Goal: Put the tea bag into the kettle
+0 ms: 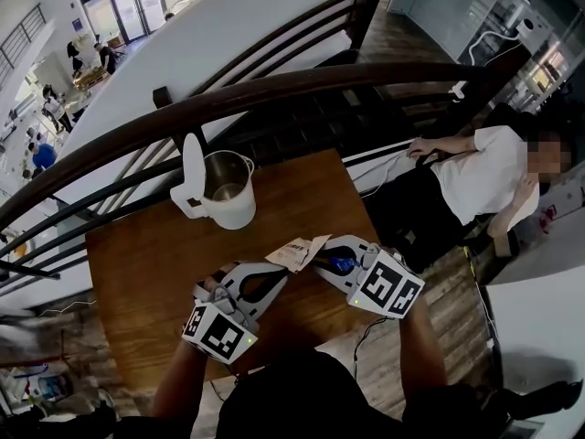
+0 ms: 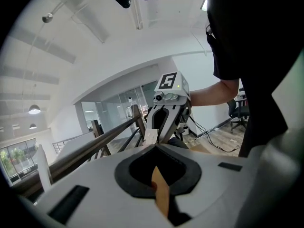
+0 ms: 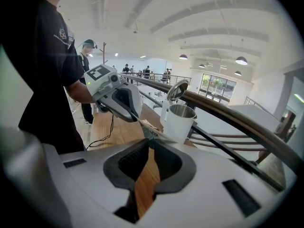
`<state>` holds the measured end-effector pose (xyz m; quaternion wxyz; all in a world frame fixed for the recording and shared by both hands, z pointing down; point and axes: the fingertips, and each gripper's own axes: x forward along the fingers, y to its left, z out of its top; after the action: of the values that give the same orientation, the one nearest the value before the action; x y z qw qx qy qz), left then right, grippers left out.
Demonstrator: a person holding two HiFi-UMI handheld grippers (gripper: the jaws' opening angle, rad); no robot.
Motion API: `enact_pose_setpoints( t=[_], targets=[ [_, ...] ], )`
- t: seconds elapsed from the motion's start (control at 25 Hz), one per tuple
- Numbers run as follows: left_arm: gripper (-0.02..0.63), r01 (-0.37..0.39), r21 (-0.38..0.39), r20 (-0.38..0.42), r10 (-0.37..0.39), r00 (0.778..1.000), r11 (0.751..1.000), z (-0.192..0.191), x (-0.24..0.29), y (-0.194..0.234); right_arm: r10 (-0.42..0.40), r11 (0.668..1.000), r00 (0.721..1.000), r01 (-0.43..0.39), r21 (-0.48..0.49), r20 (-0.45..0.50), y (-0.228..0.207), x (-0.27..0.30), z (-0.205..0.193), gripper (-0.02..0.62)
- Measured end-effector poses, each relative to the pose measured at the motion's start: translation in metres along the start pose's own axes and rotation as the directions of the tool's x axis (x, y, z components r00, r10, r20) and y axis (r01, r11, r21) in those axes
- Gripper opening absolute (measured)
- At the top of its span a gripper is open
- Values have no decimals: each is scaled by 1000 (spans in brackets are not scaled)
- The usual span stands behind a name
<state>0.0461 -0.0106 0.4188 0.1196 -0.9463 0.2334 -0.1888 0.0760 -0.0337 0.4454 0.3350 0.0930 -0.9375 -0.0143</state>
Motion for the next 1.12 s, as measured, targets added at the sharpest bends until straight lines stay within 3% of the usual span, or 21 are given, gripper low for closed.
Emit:
enact_pose_setpoints(
  t=[0.36,0.84,1.12],
  targets=[
    [2,14,6,-16,-14,1000,1000,-9,-2,-3,12,991,996,-23,129,91,-3,-1,2,46],
    [2,35,4,34,-35,999,999,1,-7,-4,26,999,995,-28,-23,-94,16,17,-5,43],
    [2,41,-9,53,-40,998,999,1,-13,-2,54,998,995,-56,-35,-79,24,24,0,44]
  ],
)
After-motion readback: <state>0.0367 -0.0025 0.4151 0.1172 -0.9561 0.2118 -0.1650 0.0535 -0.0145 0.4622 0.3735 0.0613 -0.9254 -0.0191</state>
